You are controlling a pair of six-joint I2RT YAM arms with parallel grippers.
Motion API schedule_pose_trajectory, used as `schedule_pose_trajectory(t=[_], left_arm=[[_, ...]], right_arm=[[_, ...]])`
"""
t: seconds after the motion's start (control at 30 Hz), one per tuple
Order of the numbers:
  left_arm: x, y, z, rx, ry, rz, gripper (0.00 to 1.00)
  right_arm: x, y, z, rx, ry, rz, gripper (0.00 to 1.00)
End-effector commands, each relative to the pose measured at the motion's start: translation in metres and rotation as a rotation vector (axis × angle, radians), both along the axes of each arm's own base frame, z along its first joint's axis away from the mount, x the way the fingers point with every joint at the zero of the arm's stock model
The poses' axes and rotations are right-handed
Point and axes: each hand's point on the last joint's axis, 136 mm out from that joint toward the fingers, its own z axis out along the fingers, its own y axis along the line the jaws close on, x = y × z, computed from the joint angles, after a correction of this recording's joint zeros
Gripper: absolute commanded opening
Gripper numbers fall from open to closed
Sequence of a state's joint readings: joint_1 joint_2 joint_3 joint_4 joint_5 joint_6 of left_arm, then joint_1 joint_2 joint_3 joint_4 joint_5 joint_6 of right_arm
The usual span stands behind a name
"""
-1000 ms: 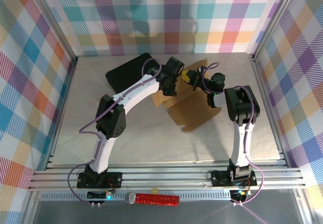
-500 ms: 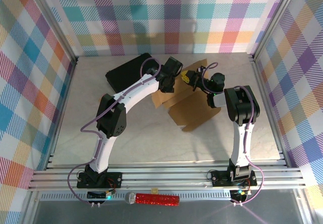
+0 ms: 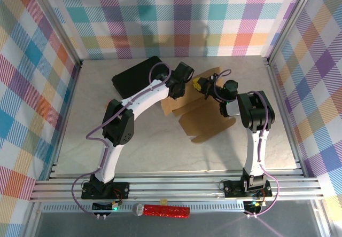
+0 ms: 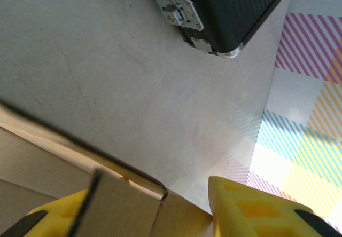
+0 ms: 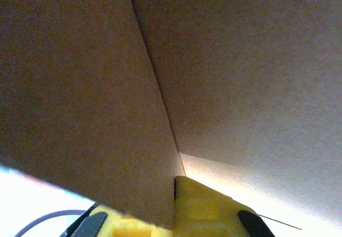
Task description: Fold the paper box
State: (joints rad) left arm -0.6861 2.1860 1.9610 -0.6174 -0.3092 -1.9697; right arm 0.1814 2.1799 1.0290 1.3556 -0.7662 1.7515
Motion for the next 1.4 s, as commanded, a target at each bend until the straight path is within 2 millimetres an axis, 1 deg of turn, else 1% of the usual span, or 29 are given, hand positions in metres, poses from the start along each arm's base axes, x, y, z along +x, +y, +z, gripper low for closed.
schedule_pose_trajectory(t=[0.0, 0.03, 0.07, 0.13, 0.2, 0.3, 0.37, 0.4, 0.43, 0.53, 0.6, 0.63, 0.67, 0.7, 0.8, 0.93, 1.03, 1.17, 1.23, 1.27, 1.3, 1.33, 1.37], left_arm=[[0.0, 0.001, 0.005, -0.102, -0.005, 0.142, 0.3], [0.0, 0.001, 0.005, -0.098, -0.01, 0.138, 0.28], [0.002, 0.001, 0.007, -0.094, -0.022, 0.132, 0.21], [0.003, 0.001, 0.01, -0.082, -0.036, 0.121, 0.12], [0.004, 0.003, 0.016, -0.066, -0.056, 0.107, 0.05], [0.005, 0.003, 0.02, -0.044, -0.073, 0.079, 0.01], [0.005, 0.002, 0.023, -0.029, -0.091, 0.064, 0.0], [0.005, 0.001, 0.024, -0.021, -0.099, 0.053, 0.0], [0.004, 0.001, 0.025, -0.014, -0.103, 0.045, 0.0], [0.003, 0.0, 0.022, 0.003, -0.111, 0.029, 0.0], [0.002, 0.0, 0.018, 0.006, -0.113, 0.023, 0.0], [0.001, 0.0, 0.017, 0.006, -0.115, 0.022, 0.0], [0.002, 0.001, 0.017, 0.006, -0.122, 0.024, 0.0], [0.001, 0.001, 0.017, 0.005, -0.127, 0.02, 0.0], [0.0, 0.002, 0.02, 0.013, -0.139, 0.005, 0.0], [-0.002, 0.004, 0.021, 0.011, -0.149, -0.002, 0.02], [-0.002, 0.006, 0.019, 0.003, -0.144, -0.005, 0.03], [-0.001, 0.006, 0.018, -0.009, -0.148, -0.013, 0.06], [0.0, 0.008, 0.019, -0.01, -0.148, -0.015, 0.06], [0.0, 0.009, 0.019, -0.01, -0.151, -0.014, 0.08], [0.001, 0.01, 0.023, -0.009, -0.162, -0.018, 0.12], [0.004, 0.012, 0.025, -0.004, -0.174, -0.024, 0.19], [0.006, 0.013, 0.031, 0.001, -0.188, -0.038, 0.31]], right_arm=[[-0.013, -0.003, 0.014, -0.007, -0.043, 0.011, 0.07], [-0.011, -0.005, 0.016, -0.005, -0.042, -0.007, 0.1], [-0.01, -0.007, 0.019, -0.004, -0.033, -0.022, 0.16], [-0.006, -0.008, 0.02, -0.01, 0.014, -0.04, 0.26], [-0.004, -0.01, 0.026, -0.025, 0.063, -0.058, 0.38], [-0.005, -0.013, 0.024, -0.095, 0.205, -0.083, 0.5], [-0.014, -0.017, 0.016, -0.178, 0.355, -0.1, 0.58], [-0.021, -0.02, 0.011, -0.228, 0.437, -0.114, 0.6], [-0.026, -0.023, 0.013, -0.26, 0.471, -0.131, 0.62], [-0.032, -0.026, 0.027, -0.277, 0.498, -0.168, 0.63], [-0.034, -0.025, 0.026, -0.289, 0.548, -0.166, 0.62], [-0.034, -0.024, 0.023, -0.299, 0.568, -0.163, 0.62], [-0.036, -0.023, 0.017, -0.312, 0.601, -0.159, 0.61], [-0.032, -0.022, 0.013, -0.307, 0.608, -0.159, 0.58], [-0.02, -0.021, 0.011, -0.284, 0.614, -0.184, 0.55], [-0.009, -0.017, 0.012, -0.298, 0.613, -0.187, 0.47], [-0.004, -0.011, 0.012, -0.285, 0.604, -0.186, 0.33], [-0.002, -0.005, 0.01, -0.277, 0.601, -0.192, 0.29], [-0.002, -0.003, 0.01, -0.279, 0.59, -0.194, 0.17], [-0.003, -0.003, 0.009, -0.281, 0.593, -0.197, 0.11], [-0.003, -0.004, 0.007, -0.281, 0.591, -0.199, 0.06], [-0.004, -0.004, 0.005, -0.283, 0.591, -0.197, 0.0], [-0.004, -0.004, 0.003, -0.283, 0.584, -0.196, 0.0]])
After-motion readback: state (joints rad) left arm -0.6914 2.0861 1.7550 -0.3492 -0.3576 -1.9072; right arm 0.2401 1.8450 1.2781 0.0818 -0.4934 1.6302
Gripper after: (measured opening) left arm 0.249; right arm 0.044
